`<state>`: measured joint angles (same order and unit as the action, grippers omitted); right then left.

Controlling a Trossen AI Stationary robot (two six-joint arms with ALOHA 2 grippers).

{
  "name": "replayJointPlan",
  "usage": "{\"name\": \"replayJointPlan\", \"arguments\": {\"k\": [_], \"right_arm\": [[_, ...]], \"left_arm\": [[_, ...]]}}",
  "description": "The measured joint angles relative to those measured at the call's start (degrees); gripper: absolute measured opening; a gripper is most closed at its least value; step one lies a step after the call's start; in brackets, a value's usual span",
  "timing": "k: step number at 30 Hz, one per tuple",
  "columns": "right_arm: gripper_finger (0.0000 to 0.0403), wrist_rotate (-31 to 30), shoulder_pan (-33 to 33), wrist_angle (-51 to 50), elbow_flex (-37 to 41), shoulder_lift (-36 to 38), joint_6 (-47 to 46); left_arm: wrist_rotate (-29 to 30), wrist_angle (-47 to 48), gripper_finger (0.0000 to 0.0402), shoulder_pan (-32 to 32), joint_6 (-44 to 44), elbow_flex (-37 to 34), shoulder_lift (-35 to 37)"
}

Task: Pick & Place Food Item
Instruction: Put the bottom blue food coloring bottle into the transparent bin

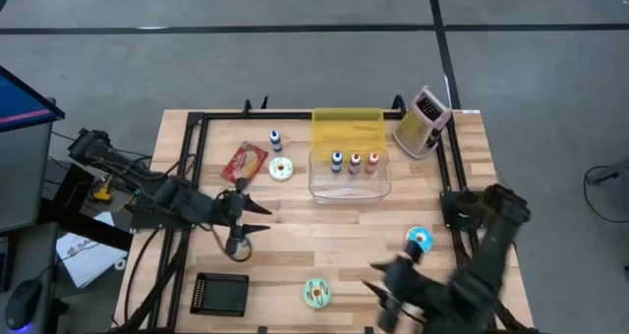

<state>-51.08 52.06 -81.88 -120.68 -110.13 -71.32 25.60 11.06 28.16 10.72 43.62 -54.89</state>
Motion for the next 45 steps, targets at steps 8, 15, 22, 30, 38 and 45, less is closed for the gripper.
{"name": "replayJointPlan", "arguments": {"k": [8,15,22,30,38,45], "right_arm": [[0.0175,-7.05,9.82,-8.13,0.02,-3.22,-17.43],[0.0175,-9.26,11.45,-8.11,0.02,-5.52,-19.34],[0.0175,-9.26,12.22,-7.82,0.02,-5.48,-18.90],[0.0175,-9.77,13.37,-7.27,0.02,-5.48,-19.16],[0.0175,-10.01,13.40,-7.01,0.02,-5.48,-19.16],[0.0175,-10.37,13.10,-7.01,0.02,-5.48,-19.18]], "left_arm": [[-1.36,52.04,0.0179,0.09,20.62,24.20,-12.71],[-12.22,65.28,0.0180,0.06,41.72,20.60,-16.37],[-15.05,53.96,0.0180,-0.31,45.70,11.31,-11.87],[-17.30,43.08,0.0201,0.09,43.39,1.43,-9.84],[-17.04,39.68,0.0205,1.08,42.84,-0.16,-9.73],[-16.73,36.77,0.0205,1.08,40.59,-0.14,-11.85]]}}
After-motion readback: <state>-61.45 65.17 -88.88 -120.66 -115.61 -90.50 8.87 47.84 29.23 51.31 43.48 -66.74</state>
